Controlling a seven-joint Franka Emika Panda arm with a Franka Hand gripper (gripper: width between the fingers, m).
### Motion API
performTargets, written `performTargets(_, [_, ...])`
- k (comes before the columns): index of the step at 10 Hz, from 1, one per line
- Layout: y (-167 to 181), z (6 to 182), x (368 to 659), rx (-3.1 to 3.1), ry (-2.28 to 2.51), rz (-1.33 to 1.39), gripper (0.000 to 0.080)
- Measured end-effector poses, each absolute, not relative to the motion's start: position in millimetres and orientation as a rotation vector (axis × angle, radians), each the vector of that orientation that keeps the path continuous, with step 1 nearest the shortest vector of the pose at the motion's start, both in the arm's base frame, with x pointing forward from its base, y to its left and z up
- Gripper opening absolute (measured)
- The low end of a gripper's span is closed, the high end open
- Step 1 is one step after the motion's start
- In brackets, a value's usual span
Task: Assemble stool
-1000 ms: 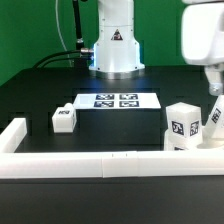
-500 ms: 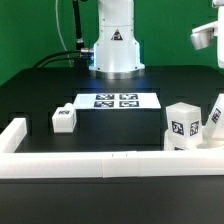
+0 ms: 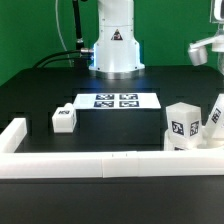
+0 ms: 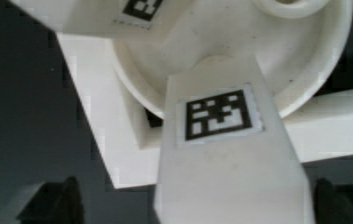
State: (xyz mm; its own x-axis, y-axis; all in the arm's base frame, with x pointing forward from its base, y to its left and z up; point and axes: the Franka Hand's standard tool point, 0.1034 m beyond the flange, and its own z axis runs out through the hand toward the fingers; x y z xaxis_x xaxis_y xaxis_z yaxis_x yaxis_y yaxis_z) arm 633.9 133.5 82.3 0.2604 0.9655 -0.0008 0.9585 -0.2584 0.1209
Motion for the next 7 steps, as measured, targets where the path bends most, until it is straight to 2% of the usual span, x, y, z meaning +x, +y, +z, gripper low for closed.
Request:
performTargets(1, [133.4,81.9,633.8,2.422,1.843,0.111,0.0521])
performTargets(2, [133.9,82.5,634.0,2.464,1.79,0.116,0.0385])
performTargets(3, [134.2,83.2,634.2,2.53,1.7,0.123,0.0343])
performTargets(7, [133.3,83.8,635.1,2.789,1.269,0.148,0.0342])
